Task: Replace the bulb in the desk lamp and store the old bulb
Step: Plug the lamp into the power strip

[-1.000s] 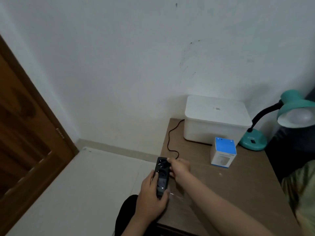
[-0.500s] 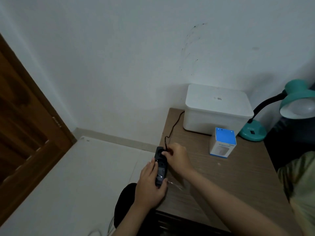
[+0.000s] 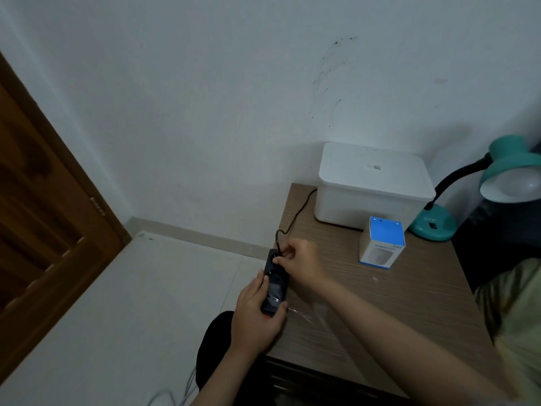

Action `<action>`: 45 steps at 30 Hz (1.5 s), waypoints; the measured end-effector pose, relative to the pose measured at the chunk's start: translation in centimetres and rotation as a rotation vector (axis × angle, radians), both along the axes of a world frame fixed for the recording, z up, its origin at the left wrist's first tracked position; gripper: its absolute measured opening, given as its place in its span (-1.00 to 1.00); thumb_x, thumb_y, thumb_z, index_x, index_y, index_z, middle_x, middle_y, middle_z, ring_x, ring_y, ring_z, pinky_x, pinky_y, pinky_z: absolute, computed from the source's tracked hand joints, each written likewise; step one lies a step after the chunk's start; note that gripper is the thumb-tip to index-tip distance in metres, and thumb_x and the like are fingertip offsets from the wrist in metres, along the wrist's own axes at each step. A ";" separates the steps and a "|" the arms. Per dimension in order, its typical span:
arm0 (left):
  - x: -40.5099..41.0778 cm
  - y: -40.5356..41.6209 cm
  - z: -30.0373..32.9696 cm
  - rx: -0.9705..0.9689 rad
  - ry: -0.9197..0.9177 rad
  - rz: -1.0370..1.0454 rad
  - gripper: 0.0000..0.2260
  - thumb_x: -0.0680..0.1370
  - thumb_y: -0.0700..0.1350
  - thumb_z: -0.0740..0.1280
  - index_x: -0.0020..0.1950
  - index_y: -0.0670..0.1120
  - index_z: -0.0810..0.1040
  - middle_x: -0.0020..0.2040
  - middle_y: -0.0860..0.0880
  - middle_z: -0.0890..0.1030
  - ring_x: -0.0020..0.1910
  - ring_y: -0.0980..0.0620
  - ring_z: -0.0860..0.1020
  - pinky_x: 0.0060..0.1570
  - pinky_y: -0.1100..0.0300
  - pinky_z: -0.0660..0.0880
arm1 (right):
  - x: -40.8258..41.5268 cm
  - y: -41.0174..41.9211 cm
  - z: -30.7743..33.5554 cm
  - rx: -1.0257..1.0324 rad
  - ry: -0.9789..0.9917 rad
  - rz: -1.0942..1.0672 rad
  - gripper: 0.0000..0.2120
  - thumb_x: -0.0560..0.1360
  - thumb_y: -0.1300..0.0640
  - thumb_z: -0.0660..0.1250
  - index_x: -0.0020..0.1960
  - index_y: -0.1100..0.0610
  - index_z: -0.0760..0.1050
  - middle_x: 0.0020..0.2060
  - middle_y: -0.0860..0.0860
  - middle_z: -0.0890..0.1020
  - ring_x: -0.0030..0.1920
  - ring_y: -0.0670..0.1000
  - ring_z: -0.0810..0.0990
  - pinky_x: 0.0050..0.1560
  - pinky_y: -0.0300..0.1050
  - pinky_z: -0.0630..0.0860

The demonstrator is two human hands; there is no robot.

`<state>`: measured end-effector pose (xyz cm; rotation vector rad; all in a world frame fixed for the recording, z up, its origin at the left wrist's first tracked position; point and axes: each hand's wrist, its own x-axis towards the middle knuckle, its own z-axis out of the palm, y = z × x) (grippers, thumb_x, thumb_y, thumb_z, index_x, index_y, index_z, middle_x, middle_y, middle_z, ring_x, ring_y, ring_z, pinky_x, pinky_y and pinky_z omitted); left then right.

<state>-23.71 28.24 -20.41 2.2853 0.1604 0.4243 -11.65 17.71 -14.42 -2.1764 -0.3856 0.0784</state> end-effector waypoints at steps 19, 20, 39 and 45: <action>-0.1 -0.1 -0.1 -0.040 -0.004 0.012 -0.33 0.36 0.18 0.33 0.40 -0.10 0.38 0.42 0.08 0.32 0.34 0.13 0.32 0.28 0.26 0.26 | -1.0 0.3 -1.5 0.122 -0.040 -0.146 -0.87 0.34 0.18 0.54 -0.15 0.19 0.66 -0.33 -0.02 0.63 -0.35 -0.15 0.54 -0.26 -0.36 0.47; -0.1 -0.1 0.0 -0.042 -0.001 0.012 -0.34 0.36 0.17 0.34 0.40 -0.10 0.37 0.42 0.09 0.31 0.34 0.13 0.32 0.28 0.28 0.25 | -1.0 0.2 -1.5 0.115 -0.039 -0.141 -0.87 0.33 0.18 0.54 -0.17 0.20 0.66 -0.34 -0.01 0.64 -0.36 -0.13 0.54 -0.26 -0.33 0.48; -0.1 0.0 0.2 -0.049 0.013 0.017 -0.32 0.35 0.20 0.30 0.40 -0.09 0.38 0.43 0.05 0.33 0.35 0.11 0.32 0.30 0.22 0.28 | -0.3 0.2 -0.9 0.082 -0.013 -0.080 -0.88 0.34 0.21 0.53 -0.16 0.22 0.65 -0.31 0.06 0.67 -0.32 -0.07 0.60 -0.21 -0.19 0.57; -0.1 0.0 0.2 -0.053 0.015 0.009 -0.35 0.37 0.13 0.37 0.40 -0.10 0.37 0.43 0.05 0.33 0.36 0.09 0.32 0.30 0.23 0.27 | -0.2 -0.2 -0.4 0.027 -0.031 -0.029 -0.90 0.33 0.24 0.52 -0.20 0.24 0.64 -0.34 0.07 0.67 -0.33 -0.04 0.59 -0.21 -0.07 0.57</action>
